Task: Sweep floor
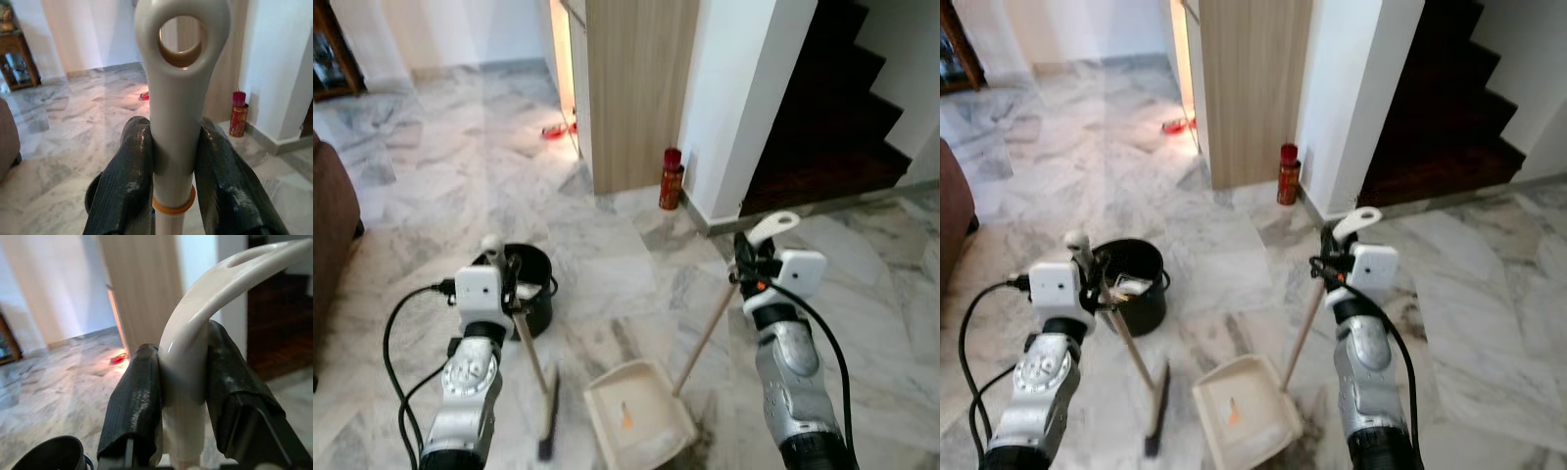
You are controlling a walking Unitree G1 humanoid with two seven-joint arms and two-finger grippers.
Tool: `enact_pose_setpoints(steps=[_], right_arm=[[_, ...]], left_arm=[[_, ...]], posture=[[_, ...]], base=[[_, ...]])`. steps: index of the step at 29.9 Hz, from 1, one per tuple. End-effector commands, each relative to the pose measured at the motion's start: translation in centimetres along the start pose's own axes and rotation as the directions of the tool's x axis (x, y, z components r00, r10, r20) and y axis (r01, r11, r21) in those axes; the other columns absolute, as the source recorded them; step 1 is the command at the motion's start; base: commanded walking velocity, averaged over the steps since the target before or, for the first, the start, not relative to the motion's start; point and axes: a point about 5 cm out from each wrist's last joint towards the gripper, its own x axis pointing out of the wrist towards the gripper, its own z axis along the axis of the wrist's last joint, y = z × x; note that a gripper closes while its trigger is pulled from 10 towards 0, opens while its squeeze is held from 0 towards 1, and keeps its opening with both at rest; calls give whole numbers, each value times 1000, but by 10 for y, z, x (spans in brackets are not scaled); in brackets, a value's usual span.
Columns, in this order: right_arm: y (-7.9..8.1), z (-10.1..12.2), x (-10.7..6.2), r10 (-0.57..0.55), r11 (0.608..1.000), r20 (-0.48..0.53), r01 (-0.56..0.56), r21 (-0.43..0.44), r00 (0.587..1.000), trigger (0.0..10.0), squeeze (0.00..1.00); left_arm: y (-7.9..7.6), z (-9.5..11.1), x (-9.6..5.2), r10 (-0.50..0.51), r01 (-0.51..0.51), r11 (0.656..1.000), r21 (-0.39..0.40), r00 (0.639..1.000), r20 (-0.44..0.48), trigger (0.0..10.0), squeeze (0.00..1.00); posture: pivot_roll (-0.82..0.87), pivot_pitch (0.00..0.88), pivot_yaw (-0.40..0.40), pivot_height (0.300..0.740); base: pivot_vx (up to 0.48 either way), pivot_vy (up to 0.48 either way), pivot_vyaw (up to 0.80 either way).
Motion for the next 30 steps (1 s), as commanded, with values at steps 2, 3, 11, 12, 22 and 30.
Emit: enact_pose_setpoints(steps=[2,3,11,12,22,30], right_arm=[[-1,11,4,-9,1000,53,9,12,999,10000,0],[0,11,4,-8,1000,52,8,9,999,10000,0],[3,12,5,2,1000,56,-2,8,998,10000,0],[3,12,6,2,1000,56,-2,8,998,10000,0],[6,17,10,1,999,73,-4,38,997,10000,0],[7,16,10,21,1000,70,-22,12,997,10000,0]], left_arm=[[-2,10,4,-5,4,1000,14,999,47,10000,0],[-1,10,4,-4,4,1000,14,999,47,10000,0],[-1,11,4,-7,6,1000,13,999,50,10000,0],[-1,11,4,-7,6,1000,14,999,50,10000,0],[-1,12,5,-6,5,1000,15,999,53,10000,0],[-1,12,5,-6,5,1000,16,999,53,10000,0]], posture=[[-5,0,11,740],[-6,0,11,740],[-2,0,12,740],[-2,0,12,740],[0,0,15,740],[-2,0,17,740]], base=[[0,319,0],[0,319,0],[0,320,0],[0,322,0],[0,319,0],[0,319,114]])
